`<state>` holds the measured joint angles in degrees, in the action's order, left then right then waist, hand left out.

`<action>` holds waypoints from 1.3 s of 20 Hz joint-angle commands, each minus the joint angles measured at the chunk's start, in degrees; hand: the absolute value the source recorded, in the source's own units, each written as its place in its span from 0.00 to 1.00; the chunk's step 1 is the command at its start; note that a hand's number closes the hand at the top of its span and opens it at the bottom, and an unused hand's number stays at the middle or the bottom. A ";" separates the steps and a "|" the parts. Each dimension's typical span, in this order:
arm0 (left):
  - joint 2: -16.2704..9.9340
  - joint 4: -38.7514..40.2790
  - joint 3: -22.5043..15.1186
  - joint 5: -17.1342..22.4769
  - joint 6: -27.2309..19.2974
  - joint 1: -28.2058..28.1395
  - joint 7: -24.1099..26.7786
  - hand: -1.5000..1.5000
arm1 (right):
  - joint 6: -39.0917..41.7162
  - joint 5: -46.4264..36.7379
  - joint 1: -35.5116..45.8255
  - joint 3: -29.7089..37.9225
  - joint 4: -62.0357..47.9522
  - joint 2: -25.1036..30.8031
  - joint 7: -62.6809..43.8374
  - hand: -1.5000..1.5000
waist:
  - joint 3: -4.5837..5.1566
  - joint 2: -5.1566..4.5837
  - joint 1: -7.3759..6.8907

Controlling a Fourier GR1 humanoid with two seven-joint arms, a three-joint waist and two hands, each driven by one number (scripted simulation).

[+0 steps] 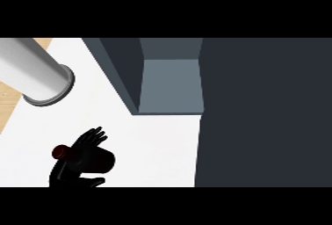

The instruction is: Pick up the wine, place it into the cabinet and close the cabinet

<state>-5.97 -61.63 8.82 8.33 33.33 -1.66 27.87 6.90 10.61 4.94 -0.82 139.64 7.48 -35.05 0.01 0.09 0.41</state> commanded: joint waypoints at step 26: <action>4.37 -14.42 1.56 -6.26 -22.92 -3.34 10.71 1.00 | 1.03 6.09 0.75 3.90 3.72 -0.52 -1.33 0.00 | -0.07 0.10 -0.56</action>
<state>-3.92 -69.57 11.55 2.42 13.16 -2.65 38.53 7.70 11.04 6.23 1.22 139.07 7.08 -36.01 -0.04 0.21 0.18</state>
